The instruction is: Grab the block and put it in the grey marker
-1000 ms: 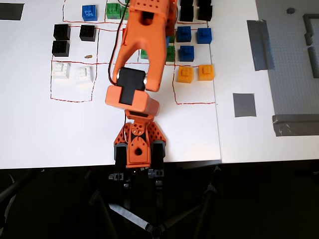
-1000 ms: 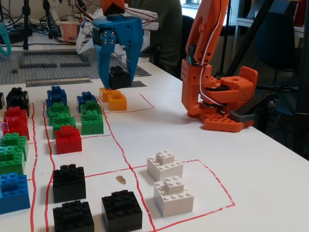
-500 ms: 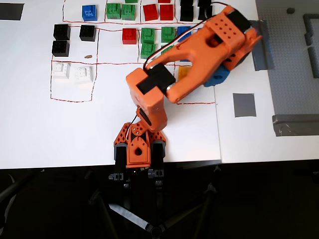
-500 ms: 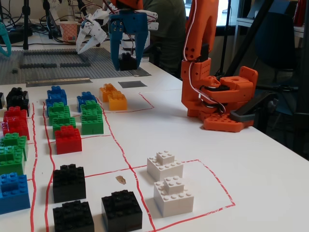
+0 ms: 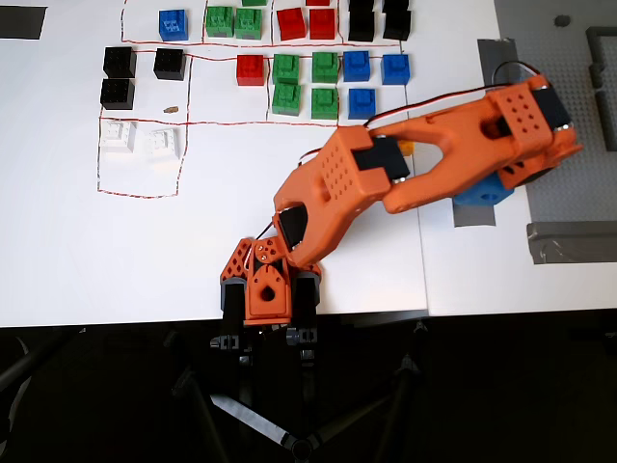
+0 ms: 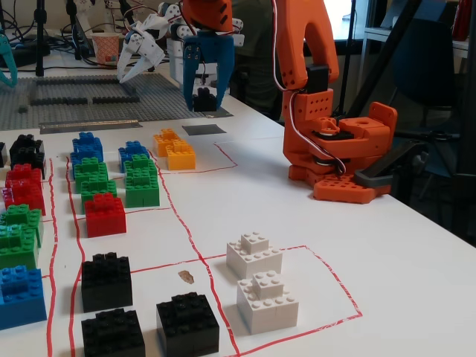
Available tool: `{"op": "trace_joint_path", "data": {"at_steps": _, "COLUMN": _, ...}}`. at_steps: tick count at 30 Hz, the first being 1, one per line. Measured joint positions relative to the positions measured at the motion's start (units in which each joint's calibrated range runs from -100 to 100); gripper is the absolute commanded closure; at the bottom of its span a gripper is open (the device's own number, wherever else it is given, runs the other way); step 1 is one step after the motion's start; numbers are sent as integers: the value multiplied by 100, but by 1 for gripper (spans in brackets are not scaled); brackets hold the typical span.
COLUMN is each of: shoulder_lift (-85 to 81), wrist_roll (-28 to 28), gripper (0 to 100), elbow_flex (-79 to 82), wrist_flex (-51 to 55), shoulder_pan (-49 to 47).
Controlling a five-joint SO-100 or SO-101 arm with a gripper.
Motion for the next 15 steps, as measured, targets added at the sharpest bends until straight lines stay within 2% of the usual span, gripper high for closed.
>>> {"op": "trace_joint_path", "data": {"at_steps": 15, "shoulder_lift": 1672, "wrist_roll": 127, "gripper": 100, "elbow_flex": -1718, "wrist_flex": -152, "shoulder_pan": 265}}
